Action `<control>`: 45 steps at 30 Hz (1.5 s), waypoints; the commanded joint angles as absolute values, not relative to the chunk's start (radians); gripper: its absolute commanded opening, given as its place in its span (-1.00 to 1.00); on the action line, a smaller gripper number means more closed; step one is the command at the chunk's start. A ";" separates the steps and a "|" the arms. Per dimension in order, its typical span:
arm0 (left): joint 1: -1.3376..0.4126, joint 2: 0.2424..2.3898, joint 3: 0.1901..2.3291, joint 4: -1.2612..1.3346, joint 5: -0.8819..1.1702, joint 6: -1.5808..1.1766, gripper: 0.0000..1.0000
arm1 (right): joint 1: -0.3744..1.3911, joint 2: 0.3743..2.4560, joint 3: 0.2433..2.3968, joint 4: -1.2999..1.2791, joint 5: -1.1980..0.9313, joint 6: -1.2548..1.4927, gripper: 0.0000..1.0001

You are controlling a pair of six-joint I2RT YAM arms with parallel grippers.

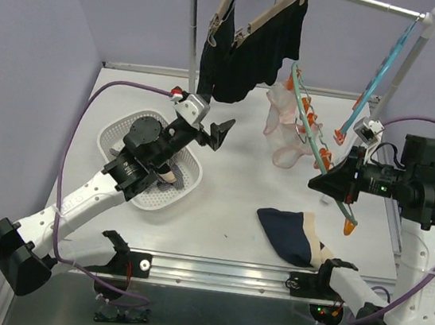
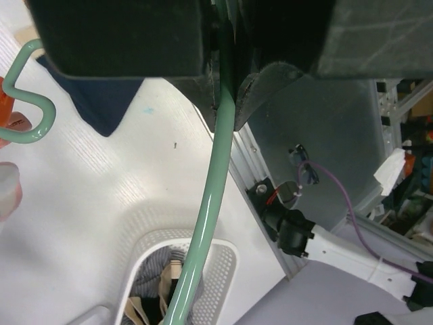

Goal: Remove the underwear clipped to the hanger
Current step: Remove the underwear from the hanger.

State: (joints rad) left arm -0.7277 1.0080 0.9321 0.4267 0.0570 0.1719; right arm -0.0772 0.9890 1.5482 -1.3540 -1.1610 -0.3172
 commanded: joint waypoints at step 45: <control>-0.661 1.563 1.289 0.851 0.491 0.041 0.52 | -0.055 0.795 1.309 -1.344 -1.503 -0.359 -0.99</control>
State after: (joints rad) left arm -0.6624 1.5745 1.2209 0.7868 0.4698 0.0639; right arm -0.0639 0.8104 1.3243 -1.3876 -1.4403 -0.3523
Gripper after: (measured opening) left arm 0.785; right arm 0.122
